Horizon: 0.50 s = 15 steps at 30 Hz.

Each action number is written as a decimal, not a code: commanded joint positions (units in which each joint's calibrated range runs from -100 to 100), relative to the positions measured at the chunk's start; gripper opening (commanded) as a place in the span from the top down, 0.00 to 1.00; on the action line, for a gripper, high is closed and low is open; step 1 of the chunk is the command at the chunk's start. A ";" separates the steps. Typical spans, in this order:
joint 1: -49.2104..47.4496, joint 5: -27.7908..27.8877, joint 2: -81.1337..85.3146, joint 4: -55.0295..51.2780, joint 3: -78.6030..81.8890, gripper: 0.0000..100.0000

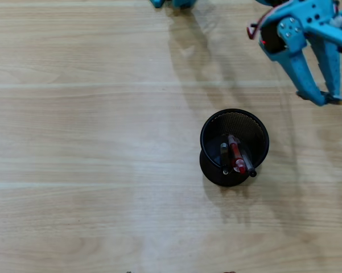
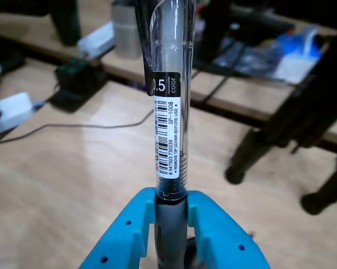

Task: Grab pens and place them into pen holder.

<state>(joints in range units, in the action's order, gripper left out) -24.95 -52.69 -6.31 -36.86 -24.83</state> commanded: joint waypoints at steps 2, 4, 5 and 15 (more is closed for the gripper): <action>8.98 1.09 17.13 11.73 30.13 0.98; 10.35 1.14 19.49 11.98 36.92 0.98; 10.59 1.35 19.58 11.98 38.46 0.98; 7.12 1.14 10.45 12.15 30.67 0.98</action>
<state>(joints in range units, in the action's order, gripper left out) -16.76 -51.49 5.80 -26.01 12.35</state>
